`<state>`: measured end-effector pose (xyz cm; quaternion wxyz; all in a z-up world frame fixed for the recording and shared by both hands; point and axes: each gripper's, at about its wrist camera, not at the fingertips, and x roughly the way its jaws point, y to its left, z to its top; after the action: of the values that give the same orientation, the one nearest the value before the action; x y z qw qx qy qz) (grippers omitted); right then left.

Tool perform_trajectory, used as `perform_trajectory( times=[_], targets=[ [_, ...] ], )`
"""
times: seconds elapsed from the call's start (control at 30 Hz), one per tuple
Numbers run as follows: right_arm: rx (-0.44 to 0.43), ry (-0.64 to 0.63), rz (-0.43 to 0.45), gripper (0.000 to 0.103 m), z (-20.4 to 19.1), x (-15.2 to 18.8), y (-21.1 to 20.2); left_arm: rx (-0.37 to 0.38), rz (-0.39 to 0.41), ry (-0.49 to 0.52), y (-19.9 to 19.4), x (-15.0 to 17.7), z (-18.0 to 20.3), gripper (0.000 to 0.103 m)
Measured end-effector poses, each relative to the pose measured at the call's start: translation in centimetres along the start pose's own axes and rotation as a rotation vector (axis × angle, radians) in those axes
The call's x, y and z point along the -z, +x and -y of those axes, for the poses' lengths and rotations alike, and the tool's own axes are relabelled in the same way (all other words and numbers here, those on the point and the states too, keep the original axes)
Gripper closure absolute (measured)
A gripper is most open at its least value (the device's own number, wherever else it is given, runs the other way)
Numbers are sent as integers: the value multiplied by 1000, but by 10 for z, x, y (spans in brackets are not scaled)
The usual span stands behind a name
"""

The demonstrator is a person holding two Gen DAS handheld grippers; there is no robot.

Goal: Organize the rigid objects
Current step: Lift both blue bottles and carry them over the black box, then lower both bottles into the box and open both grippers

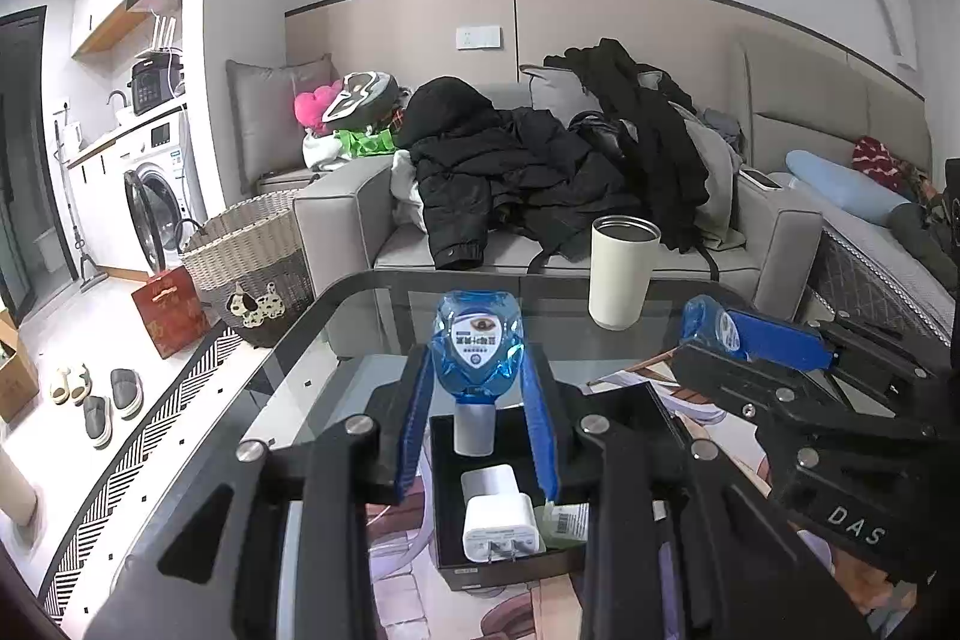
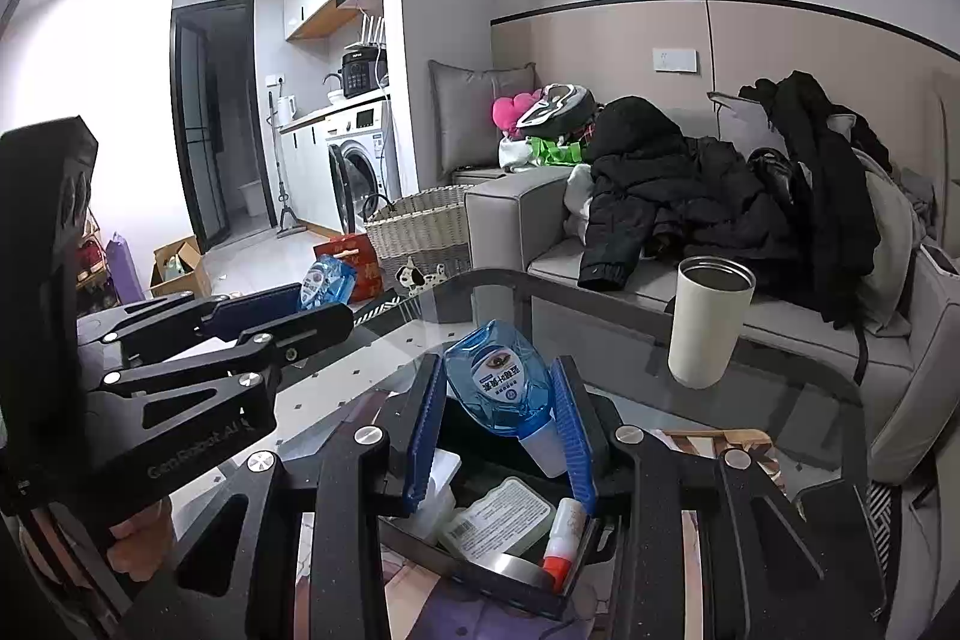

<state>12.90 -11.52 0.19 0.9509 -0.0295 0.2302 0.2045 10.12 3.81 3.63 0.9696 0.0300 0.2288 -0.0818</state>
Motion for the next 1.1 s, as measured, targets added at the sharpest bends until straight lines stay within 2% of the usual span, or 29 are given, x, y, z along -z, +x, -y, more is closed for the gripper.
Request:
perform_trajectory(
  times=[0.27, 0.43, 0.57, 0.67, 0.9, 1.1],
  targets=[
    [2, 16, -36, 67, 3, 3, 7, 5, -56, -6, 12, 0, -1, 74],
    [27, 8, -91, 67, 5, 8, 20, 5, -137, -1, 28, 5, 3, 75],
    [33, 24, -166, 67, 10, 15, 34, 5, -217, -3, 44, 10, 4, 75],
    [3, 39, -240, 67, 12, 23, 47, 4, -279, 4, 56, 17, 6, 74],
    [-16, 78, -383, 67, 19, 42, 74, 43, -415, -12, 82, 34, 10, 74],
    [-35, 104, -470, 67, 21, 59, 87, 51, -445, 10, 88, 43, 19, 75]
  ],
)
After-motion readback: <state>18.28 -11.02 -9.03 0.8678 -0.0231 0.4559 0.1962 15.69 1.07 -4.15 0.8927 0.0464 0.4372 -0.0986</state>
